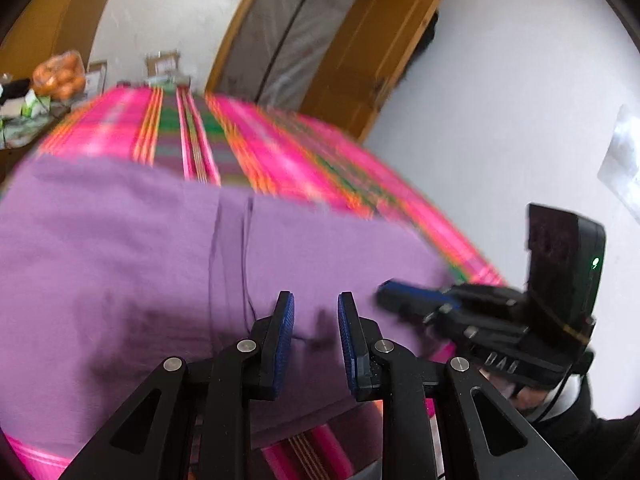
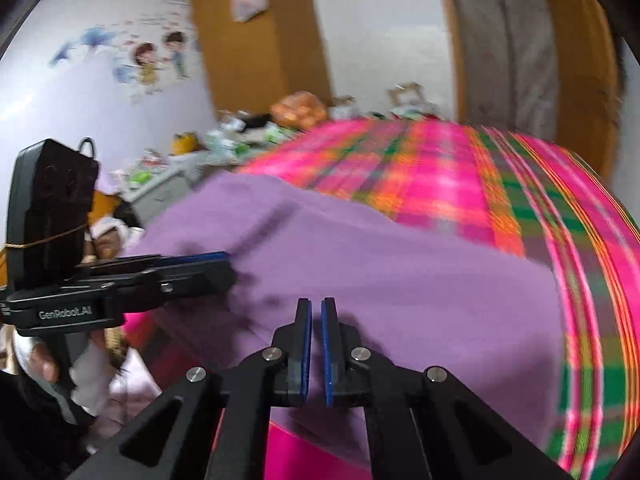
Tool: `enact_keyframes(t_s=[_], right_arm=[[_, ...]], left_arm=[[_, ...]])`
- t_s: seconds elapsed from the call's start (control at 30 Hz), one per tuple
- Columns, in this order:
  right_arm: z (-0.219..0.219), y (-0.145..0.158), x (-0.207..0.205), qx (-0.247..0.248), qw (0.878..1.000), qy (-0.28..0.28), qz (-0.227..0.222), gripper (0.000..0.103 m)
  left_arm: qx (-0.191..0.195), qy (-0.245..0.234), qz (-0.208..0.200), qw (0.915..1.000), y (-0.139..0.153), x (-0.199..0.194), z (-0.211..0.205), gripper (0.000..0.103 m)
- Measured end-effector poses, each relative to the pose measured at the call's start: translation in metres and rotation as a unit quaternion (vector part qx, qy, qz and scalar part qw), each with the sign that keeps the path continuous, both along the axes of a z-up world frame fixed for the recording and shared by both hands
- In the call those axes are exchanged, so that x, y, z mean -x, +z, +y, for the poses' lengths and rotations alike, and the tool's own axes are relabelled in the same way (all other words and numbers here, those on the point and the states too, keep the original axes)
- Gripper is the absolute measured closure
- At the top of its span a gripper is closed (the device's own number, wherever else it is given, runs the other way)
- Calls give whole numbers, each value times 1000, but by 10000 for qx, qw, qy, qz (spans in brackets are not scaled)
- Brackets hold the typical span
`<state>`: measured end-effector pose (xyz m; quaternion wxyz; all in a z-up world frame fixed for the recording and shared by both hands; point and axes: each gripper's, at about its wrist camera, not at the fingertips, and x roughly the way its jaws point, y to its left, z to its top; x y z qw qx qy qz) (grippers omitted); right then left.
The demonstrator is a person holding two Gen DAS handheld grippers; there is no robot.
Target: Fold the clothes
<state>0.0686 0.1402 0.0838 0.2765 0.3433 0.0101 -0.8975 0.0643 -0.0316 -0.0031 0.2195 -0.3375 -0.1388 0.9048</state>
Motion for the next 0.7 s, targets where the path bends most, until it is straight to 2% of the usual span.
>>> enact_keyframes(t_s=[0.1, 0.2, 0.3, 0.37, 0.43, 0.57, 0.7], right_arm=[[29, -3, -6, 284, 9988, -404, -61, 99], [44, 6, -4, 373, 9963, -762, 96, 97], [43, 13, 13, 508, 9953, -824, 91, 94], [37, 15, 27, 609, 9944, -856, 61, 88], [34, 11, 39, 862, 9921, -902, -115, 81], [44, 2, 61, 1310, 9819, -1228, -605, 81], [63, -1, 68, 1437, 9772, -1426, -641, 81]], left_arm=[[215, -1, 161, 9996, -1, -7, 5, 80], [161, 8, 115, 9998, -1, -9, 3, 80], [114, 70, 118, 9998, 5, -9, 2, 80], [117, 102, 187, 9997, 12, -6, 2, 80], [131, 137, 203, 9996, 21, 3, 4, 80], [140, 365, 13, 9992, 34, 47, 13, 80], [-35, 588, -362, 9976, 26, 81, 15, 80]])
